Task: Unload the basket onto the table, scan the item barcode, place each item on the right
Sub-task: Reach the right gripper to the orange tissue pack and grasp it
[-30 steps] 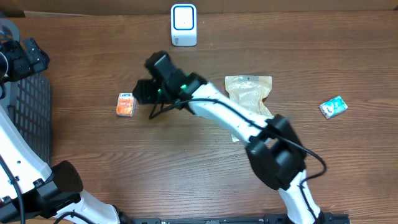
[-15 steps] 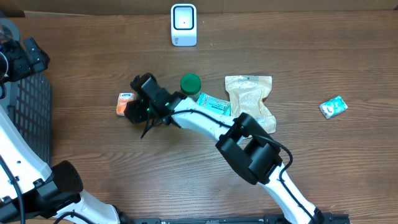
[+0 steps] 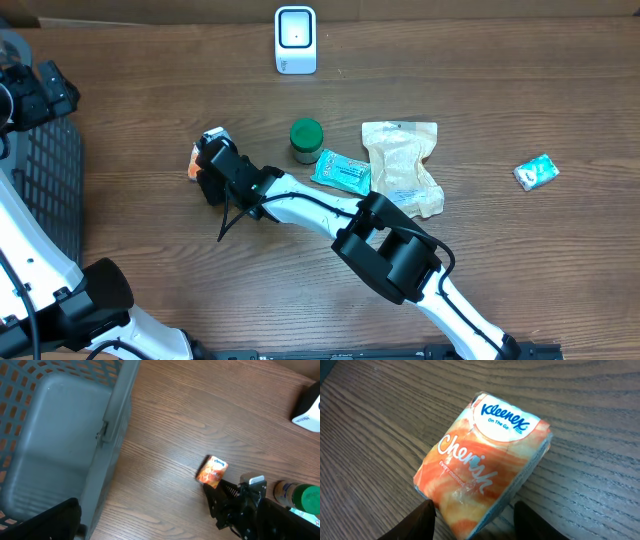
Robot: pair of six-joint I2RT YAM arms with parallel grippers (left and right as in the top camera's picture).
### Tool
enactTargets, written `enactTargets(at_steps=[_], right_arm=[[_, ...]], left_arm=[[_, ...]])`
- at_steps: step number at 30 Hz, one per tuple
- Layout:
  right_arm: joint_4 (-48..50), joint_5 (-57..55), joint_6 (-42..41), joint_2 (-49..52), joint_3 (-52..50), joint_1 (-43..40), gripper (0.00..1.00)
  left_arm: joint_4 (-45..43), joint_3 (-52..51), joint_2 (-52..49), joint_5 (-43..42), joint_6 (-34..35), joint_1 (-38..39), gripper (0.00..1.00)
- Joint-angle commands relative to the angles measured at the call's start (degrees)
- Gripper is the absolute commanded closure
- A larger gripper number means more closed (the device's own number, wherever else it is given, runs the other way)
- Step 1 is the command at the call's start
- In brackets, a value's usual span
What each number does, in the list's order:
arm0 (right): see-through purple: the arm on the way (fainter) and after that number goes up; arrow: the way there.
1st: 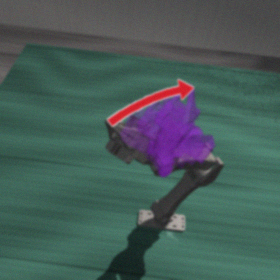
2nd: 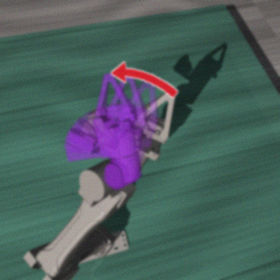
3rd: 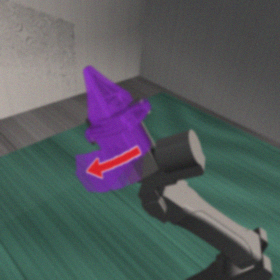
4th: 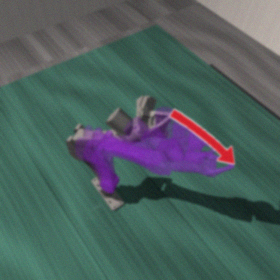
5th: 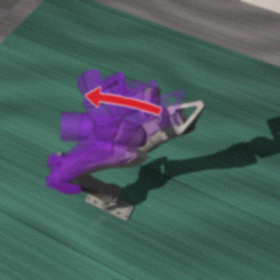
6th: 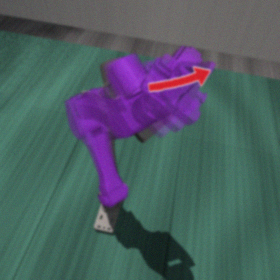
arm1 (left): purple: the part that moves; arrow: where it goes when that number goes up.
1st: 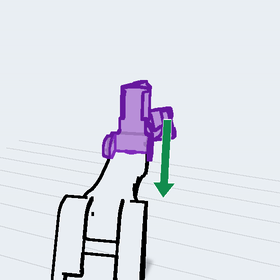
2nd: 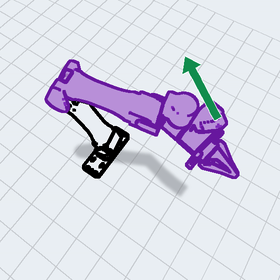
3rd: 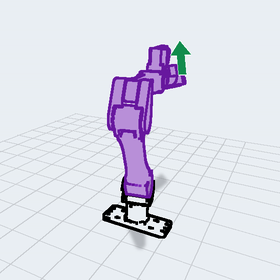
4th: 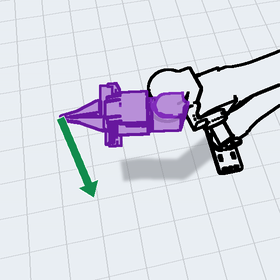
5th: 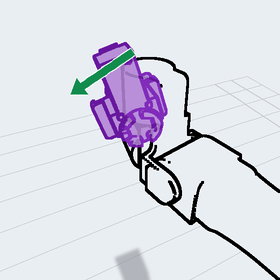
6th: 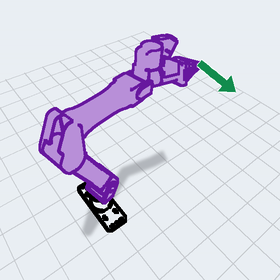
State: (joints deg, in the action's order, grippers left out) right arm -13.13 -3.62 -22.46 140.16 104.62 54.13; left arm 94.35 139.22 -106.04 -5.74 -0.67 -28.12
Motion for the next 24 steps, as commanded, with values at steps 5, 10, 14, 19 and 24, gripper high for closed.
enactTargets(at_steps=[5, 10, 14, 19, 24], right_arm=[[0.59, -0.11, 0.24, 1.18, 2.97, -0.26, 0.61], [-2.08, 1.79, 0.24, 1.18, 7.74, -0.42, 0.96], [-7.06, 2.45, 0.24, 1.07, 9.81, -0.42, 0.96], [-14.51, 2.45, 0.26, -1.6, 12.52, -0.74, 0.96], [-25.38, 3.43, 0.24, -6.32, 15.34, -1.09, 0.96]], left_arm=[[-0.07, 0.68, 0.94, -0.02, -1.07, 0.39, 0.01], [-0.07, 0.68, 0.94, -0.02, -1.07, 0.39, 0.0], [-0.07, 0.68, 0.94, -0.02, -1.07, 0.39, 0.0], [-0.07, 0.68, 0.94, -0.02, -1.07, 0.39, 0.01], [-0.07, 0.68, 0.94, -0.02, -1.07, 0.39, 0.01]])
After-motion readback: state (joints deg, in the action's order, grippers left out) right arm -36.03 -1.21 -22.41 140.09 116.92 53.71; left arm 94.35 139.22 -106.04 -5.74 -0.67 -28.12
